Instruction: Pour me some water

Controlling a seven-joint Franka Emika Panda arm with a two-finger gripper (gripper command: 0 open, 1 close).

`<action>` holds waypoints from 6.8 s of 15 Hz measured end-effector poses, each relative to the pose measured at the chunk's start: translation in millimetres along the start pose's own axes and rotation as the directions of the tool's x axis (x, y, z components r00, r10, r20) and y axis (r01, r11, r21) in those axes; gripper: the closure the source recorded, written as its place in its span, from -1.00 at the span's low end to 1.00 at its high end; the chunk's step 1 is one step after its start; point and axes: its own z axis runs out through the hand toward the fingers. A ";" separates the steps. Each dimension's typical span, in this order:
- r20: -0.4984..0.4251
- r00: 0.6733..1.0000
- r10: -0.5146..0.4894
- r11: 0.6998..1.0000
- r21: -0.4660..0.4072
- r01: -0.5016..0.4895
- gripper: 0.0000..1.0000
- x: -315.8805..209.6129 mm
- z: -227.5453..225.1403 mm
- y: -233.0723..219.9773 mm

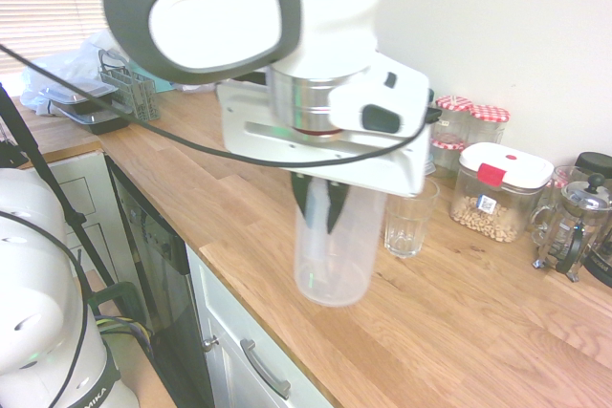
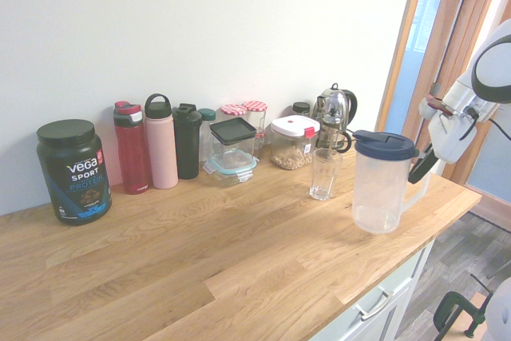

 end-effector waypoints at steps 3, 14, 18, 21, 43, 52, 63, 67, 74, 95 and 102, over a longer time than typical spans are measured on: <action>0.029 0.997 -0.072 0.992 -0.101 0.075 1.00 36.5 -18.3 20.5; 0.210 0.951 -0.229 0.822 -0.482 0.304 1.00 100.3 7.4 -40.4; 0.236 0.944 -0.231 0.752 -0.572 0.327 1.00 110.9 4.7 -54.6; 0.262 0.945 -0.196 0.708 -0.629 0.321 1.00 135.9 8.4 -70.3; 0.062 0.969 0.239 0.884 -0.428 -0.191 1.00 162.0 -2.0 11.0; -0.164 0.804 0.572 0.778 -0.203 -0.595 1.00 107.1 -23.5 10.6; -0.346 0.743 0.573 0.787 -0.021 -0.617 1.00 -37.9 -61.2 -106.8; -0.323 0.818 0.476 0.866 0.009 -0.500 1.00 -83.1 -71.3 -202.0; -0.306 0.846 0.436 0.897 0.079 -0.434 1.00 -59.6 -3.2 -352.8; -0.192 0.852 0.487 0.873 0.070 -0.483 1.00 6.1 132.4 -489.4; -0.211 0.843 0.495 0.867 0.053 -0.496 -1.00 -0.2 142.9 -480.6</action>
